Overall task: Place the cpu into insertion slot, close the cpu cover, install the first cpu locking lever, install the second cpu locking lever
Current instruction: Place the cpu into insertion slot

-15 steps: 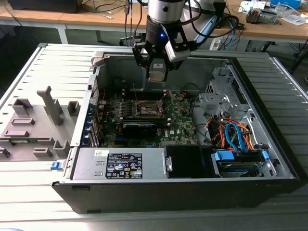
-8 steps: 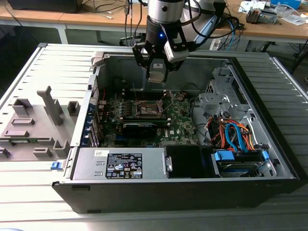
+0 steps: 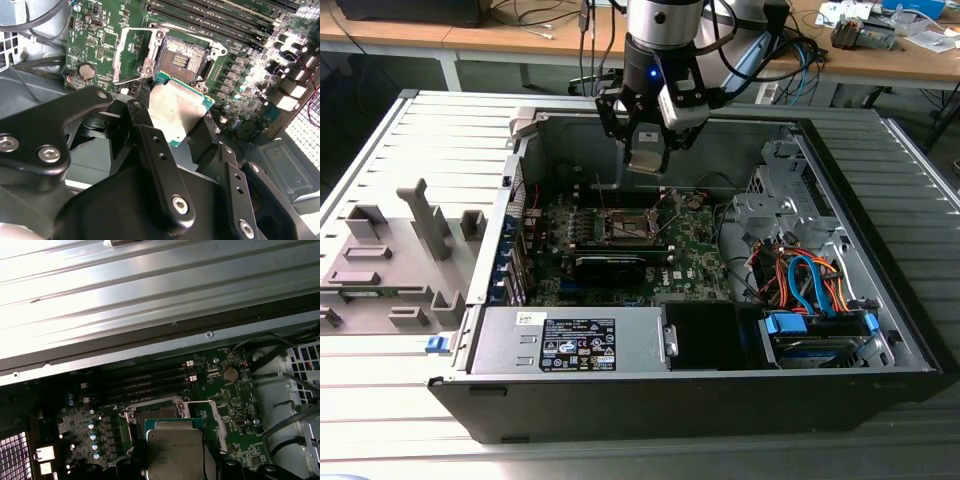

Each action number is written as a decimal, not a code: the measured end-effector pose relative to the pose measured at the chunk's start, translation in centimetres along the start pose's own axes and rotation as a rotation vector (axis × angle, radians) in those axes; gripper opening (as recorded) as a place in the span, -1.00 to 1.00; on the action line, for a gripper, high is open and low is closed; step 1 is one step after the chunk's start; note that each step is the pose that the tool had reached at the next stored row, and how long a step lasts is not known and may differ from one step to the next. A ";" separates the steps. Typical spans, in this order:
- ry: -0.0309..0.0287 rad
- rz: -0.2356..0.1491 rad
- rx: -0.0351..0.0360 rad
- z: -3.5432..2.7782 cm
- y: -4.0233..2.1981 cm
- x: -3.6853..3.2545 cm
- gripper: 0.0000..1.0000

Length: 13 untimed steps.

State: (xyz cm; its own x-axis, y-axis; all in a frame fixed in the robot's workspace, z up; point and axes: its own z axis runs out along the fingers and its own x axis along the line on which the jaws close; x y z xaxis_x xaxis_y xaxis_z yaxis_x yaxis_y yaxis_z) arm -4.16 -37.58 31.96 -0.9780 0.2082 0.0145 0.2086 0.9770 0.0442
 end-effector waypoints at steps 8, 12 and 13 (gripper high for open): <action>-0.0027 0.024 0.0074 0.05 0.00 0.00 0.09; -0.0043 0.045 0.0107 0.08 -0.01 0.00 0.09; -0.0048 0.050 0.0117 0.09 0.00 0.00 0.09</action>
State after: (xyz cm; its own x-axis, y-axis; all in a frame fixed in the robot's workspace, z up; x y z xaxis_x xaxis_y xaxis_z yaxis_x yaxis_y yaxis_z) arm -4.16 -37.58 31.87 -0.9664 0.2568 0.0116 0.2570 0.9659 0.0318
